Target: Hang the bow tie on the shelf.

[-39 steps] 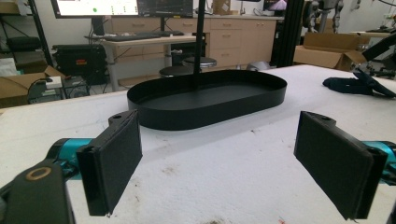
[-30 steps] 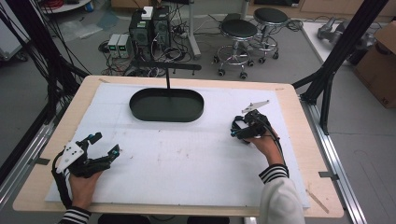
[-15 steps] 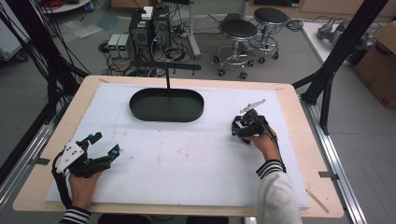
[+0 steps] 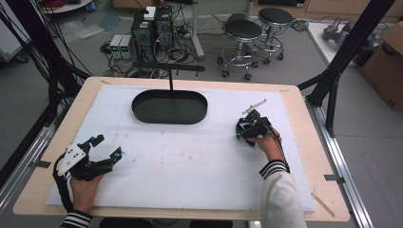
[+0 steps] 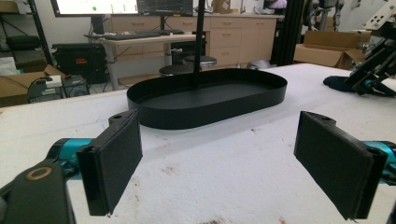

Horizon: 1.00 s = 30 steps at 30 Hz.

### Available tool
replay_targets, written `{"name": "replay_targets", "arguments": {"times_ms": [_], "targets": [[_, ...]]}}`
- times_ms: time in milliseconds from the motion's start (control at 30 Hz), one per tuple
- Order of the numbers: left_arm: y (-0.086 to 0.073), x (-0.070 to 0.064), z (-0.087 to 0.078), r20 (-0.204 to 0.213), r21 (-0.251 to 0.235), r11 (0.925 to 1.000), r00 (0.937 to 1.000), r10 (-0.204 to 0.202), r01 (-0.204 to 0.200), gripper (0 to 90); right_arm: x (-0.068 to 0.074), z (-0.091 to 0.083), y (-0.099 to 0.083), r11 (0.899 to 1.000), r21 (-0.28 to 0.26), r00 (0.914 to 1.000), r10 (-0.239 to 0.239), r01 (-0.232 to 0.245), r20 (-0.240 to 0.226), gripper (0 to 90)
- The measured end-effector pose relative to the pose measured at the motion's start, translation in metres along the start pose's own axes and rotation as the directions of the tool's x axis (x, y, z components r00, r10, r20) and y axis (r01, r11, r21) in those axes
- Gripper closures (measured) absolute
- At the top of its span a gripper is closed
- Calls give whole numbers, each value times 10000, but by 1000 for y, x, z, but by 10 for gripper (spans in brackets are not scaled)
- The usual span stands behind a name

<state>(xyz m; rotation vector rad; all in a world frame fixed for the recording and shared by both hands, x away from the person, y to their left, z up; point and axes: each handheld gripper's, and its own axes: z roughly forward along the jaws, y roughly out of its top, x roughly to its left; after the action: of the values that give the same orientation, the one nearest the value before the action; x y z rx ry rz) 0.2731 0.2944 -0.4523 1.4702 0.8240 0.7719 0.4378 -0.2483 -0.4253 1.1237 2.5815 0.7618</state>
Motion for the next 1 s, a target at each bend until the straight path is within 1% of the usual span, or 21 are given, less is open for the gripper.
{"name": "replay_targets", "arguments": {"times_ms": [100,133,233,300,433,500,567,633,733,833,867,967,1000], "targets": [[0,0,0,1,4,10000,10000,1,-1,155,-1,-1,0,10000,24,9999,83,-83,-64,545],[0,0,0,-3,2,10000,10000,3,-3,155,-2,0,-1,10000,-27,9999,20,-20,-101,552],[0,0,0,-2,-1,10000,10000,3,-3,155,-2,0,0,10000,3,9999,37,-37,-134,579],[0,0,0,-3,2,10000,10000,2,-2,155,-2,0,0,10000,-13,9998,15,-16,-215,620],[0,0,0,-4,6,10000,10000,2,-2,155,0,-1,2,9999,76,9997,-99,101,-230,711],[0,0,0,-5,5,10000,10000,6,-6,155,0,0,2,9998,109,9996,-158,161,-240,739],[0,0,0,-5,4,10000,10000,6,-6,155,1,0,3,9998,142,9997,-112,115,-209,766],[0,0,0,-4,7,10000,10000,11,-11,155,1,0,3,9999,123,9994,-81,86,-343,814],[0,0,0,-10,8,10000,10000,6,-6,155,2,-1,4,9998,194,9994,-43,50,-337,865],[0,0,0,-11,7,10000,10000,7,-7,155,2,-1,4,9998,189,9994,-45,52,-334,875],[0,0,0,-13,8,10000,10000,10,-10,155,2,-1,4,9998,213,9995,65,-59,-298,875],[0,0,0,-13,7,10000,10000,11,-11,155,3,-1,4,9997,219,9995,105,-98,-297,875],[0,0,0,-12,5,10000,10000,14,-14,155,3,-1,4,9998,201,9997,-44,49,-243,876]]}}
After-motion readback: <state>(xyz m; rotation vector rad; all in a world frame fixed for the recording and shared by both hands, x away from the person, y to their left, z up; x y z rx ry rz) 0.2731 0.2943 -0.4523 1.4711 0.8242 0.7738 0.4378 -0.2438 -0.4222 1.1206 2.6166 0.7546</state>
